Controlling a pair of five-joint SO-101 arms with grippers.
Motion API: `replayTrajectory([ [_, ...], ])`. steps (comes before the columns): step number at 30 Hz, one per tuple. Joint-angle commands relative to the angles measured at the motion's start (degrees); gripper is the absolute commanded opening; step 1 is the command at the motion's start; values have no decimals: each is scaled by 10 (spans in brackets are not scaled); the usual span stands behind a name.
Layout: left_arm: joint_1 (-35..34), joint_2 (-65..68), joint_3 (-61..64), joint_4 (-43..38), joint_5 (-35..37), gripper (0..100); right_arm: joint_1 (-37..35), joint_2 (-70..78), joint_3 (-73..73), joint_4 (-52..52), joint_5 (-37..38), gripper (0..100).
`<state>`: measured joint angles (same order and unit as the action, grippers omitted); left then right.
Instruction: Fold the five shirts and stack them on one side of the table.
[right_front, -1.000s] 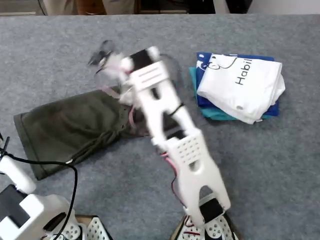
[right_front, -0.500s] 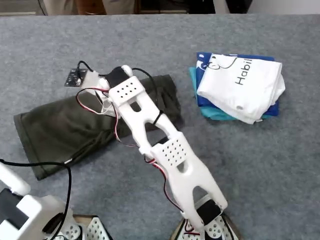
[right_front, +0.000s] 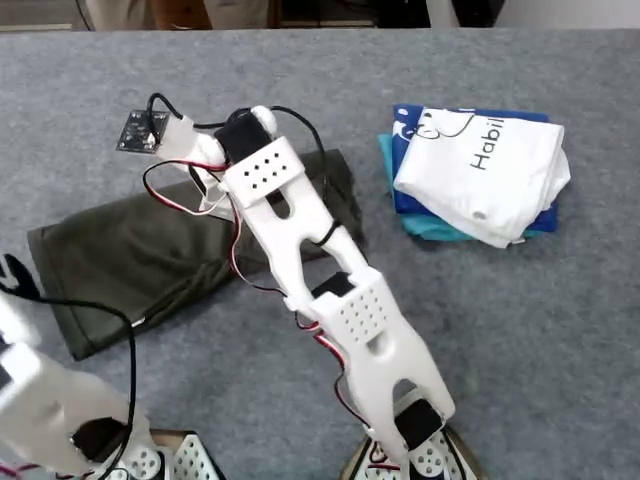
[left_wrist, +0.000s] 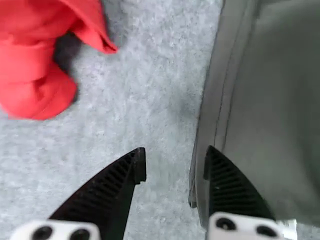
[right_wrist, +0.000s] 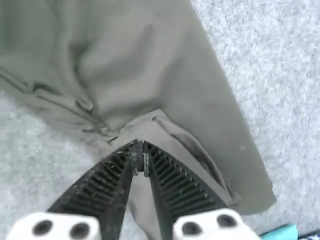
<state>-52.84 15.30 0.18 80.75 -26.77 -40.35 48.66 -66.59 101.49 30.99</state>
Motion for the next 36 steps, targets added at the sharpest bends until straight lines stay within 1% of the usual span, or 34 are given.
replayTrajectory([
  [1, 10, 95, -109, 11, 6, 225, 7, -68, 38, 10, -2, 2],
  [3, 16, 139, -157, 30, 5, 225, 7, -77, 52, 10, -2, 2],
  [8, 47, 212, -272, 121, 5, 225, 6, -80, 58, 10, -2, 2],
  [11, 64, 239, -313, 156, 5, 225, 6, -80, 59, 10, -2, 2],
  [15, 66, 245, -351, 196, 4, 225, 7, -80, 60, 10, -2, 2],
  [22, 49, 250, -354, 200, 3, 224, 7, -78, 61, 10, -2, 2],
  [28, 55, 250, -315, 199, 0, 223, 7, -66, 61, 9, -2, 2],
  [31, 55, 270, -306, 185, 25, 214, 6, -56, 61, 9, -2, 2],
  [36, 55, 330, -328, 186, 54, 210, 5, -54, 60, 9, -3, 2],
])
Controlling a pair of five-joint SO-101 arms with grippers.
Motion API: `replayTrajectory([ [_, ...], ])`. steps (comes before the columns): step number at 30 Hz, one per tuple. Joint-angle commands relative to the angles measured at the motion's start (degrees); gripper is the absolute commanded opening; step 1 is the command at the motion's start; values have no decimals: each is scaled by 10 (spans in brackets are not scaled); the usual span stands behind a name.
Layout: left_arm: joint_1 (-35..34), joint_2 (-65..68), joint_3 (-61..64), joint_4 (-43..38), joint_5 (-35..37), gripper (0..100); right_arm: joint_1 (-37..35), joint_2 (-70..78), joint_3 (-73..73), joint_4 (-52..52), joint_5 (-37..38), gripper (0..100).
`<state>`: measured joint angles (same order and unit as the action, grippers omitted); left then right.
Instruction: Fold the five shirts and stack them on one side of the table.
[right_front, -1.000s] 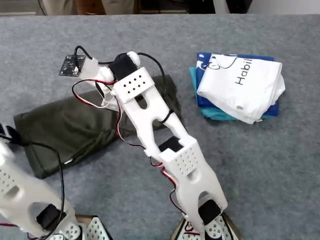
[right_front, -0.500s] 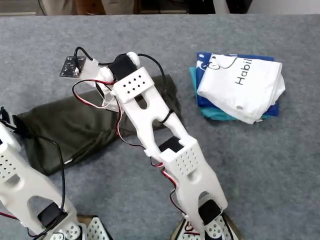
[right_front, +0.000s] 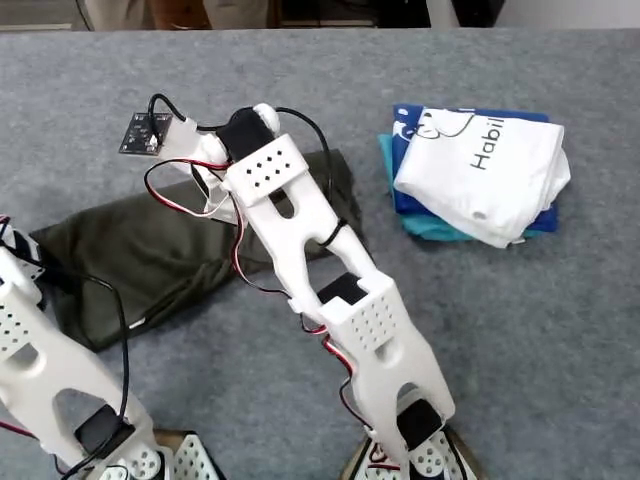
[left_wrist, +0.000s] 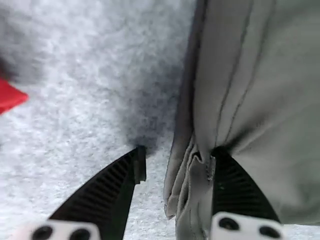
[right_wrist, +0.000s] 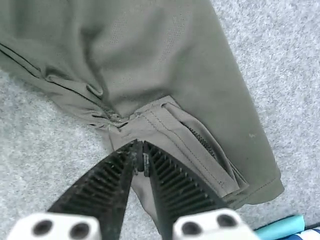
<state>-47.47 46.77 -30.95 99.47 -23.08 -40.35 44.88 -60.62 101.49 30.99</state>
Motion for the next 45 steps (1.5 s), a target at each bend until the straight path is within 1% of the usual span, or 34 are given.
replayTrajectory([
  [1, 1, 26, -21, 0, 21, 210, 5, -16, 0, 9, -3, 2],
  [6, -1, 45, -49, 10, 26, 202, 5, -16, 0, 9, -4, 2],
  [12, 10, 51, -61, 11, 25, 59, 5, -16, -3, 9, -4, 2],
  [17, 18, 72, -66, 12, 25, 19, 6, -16, -4, 9, -4, 2],
  [23, 0, 57, -69, 12, 23, 19, 7, -16, -4, 9, -5, 2],
  [27, -40, 18, -113, 12, 19, 19, 7, -18, -7, 9, -5, 2],
  [32, -83, -19, -160, 12, -27, 19, 16, -42, -55, 9, -6, 2],
  [36, -91, -43, -165, 12, -28, 19, 43, -75, -126, 9, -6, 2],
  [39, -79, -73, -152, 13, -27, 19, 71, -94, -186, 9, -6, 2],
  [41, -55, -99, -130, 13, -27, 19, 92, -102, -223, 9, -6, 2],
  [45, 21, -179, -47, 13, -25, 18, 128, -107, -292, 9, -6, 2],
])
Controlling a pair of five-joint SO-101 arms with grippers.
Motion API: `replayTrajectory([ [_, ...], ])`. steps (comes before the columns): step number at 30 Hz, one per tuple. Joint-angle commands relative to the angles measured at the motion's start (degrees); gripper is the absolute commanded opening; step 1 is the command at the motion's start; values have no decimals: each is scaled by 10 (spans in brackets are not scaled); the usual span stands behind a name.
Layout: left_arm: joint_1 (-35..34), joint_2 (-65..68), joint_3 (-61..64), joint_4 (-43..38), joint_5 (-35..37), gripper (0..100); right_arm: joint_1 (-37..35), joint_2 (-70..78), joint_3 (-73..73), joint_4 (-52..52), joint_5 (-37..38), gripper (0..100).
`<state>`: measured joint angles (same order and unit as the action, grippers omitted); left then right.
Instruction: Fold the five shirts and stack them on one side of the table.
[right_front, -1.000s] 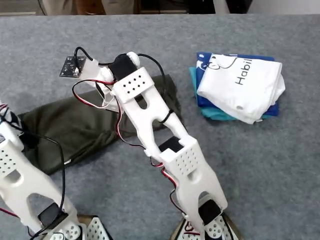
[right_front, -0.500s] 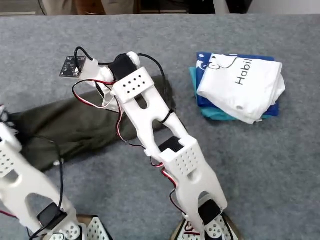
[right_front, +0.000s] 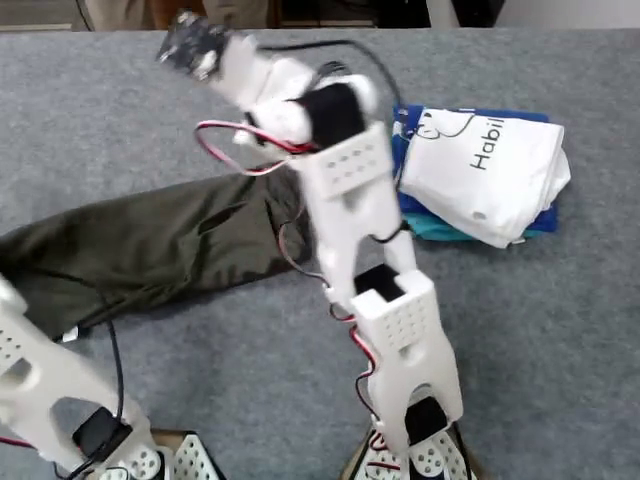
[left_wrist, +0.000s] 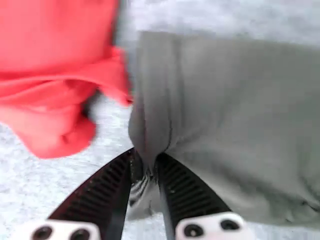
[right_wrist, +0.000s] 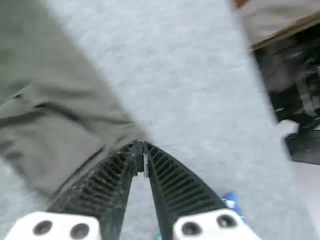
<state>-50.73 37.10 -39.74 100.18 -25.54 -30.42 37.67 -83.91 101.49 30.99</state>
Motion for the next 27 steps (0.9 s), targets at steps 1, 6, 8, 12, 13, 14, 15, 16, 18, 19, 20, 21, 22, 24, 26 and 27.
replayTrajectory([
  [1, 80, -109, 71, 6, 11, 18, 36, -35, -73, 8, -6, 2],
  [6, 233, -233, 199, 6, 87, 18, 85, -39, -118, 2, -6, 2],
  [8, 302, -263, 219, 6, 127, 18, 105, -44, -116, 2, -6, 2],
  [12, 416, -273, 191, 5, 203, 18, 141, -52, -116, 2, -30, 2],
  [13, 439, -273, 178, 5, 218, 18, 149, -56, -116, 2, -34, 2],
  [14, 462, -273, 164, 5, 230, 18, 159, -58, -116, 2, -35, 2],
  [15, 483, -273, 152, 5, 242, 18, 168, -58, -116, 4, -33, 2],
  [16, 503, -273, 140, 5, 251, 18, 179, -59, -116, 4, -33, 2],
  [18, 538, -273, 120, 5, 265, 18, 202, -59, -116, 4, -33, 2],
  [19, 552, -272, 114, 5, 271, 18, 214, -59, -115, 4, -33, 2],
  [20, 566, -272, 110, 5, 278, 18, 225, -59, -113, 4, -33, 2],
  [21, 578, -272, 109, 3, 285, 18, 235, -59, -110, 5, -33, 2],
  [22, 591, -271, 108, 2, 293, 18, 246, -58, -110, 5, -34, 2],
  [24, 614, -260, 103, 0, 309, 19, 259, -56, -112, 1, -30, 2],
  [26, 635, -235, 89, 0, 325, 19, 269, -51, -116, -3, -30, 2],
  [27, 644, -220, 78, 0, 333, 19, 271, -48, -116, -3, -30, 2],
])
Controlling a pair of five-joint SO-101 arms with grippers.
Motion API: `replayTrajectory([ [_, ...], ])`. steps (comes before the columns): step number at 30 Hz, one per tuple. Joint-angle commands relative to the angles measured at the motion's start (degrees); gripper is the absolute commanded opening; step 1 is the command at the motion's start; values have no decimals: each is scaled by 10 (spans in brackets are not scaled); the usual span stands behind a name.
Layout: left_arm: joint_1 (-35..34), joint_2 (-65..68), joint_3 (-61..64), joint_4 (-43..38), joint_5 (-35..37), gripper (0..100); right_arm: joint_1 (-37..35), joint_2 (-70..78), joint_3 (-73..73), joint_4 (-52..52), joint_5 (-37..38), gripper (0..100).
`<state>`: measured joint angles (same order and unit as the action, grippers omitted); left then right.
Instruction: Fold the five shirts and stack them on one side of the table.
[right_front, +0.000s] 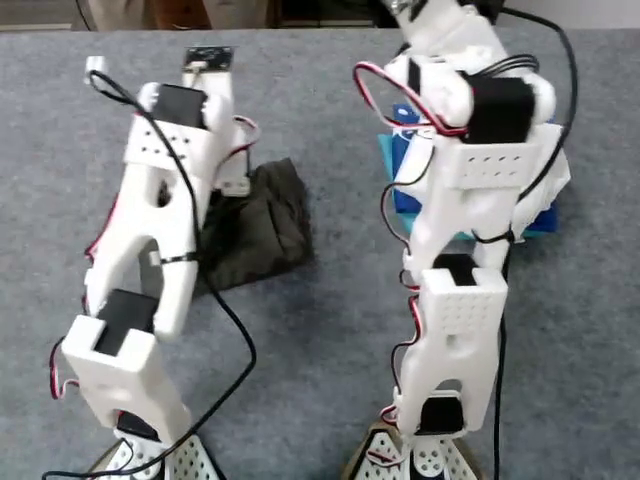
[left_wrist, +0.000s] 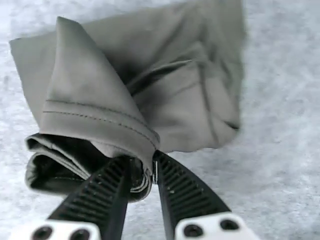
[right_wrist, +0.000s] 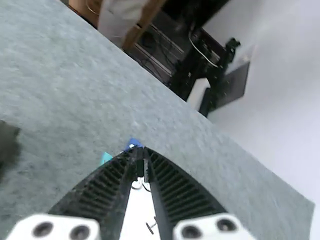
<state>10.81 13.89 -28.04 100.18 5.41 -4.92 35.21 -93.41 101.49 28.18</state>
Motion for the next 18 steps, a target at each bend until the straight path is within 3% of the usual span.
replayTrajectory([
  [1, 36, 30, -52, 0, 32, 19, 16, -21, -21, -3, -2, 2],
  [13, 74, 177, -230, 5, 54, 23, 11, 1, -20, -8, -1, 3],
  [15, 75, 178, -230, 5, 55, 71, 7, 5, -20, -11, -1, 4],
  [18, 68, 176, -234, 5, 75, 235, -2, 7, -20, -11, -1, 5],
])
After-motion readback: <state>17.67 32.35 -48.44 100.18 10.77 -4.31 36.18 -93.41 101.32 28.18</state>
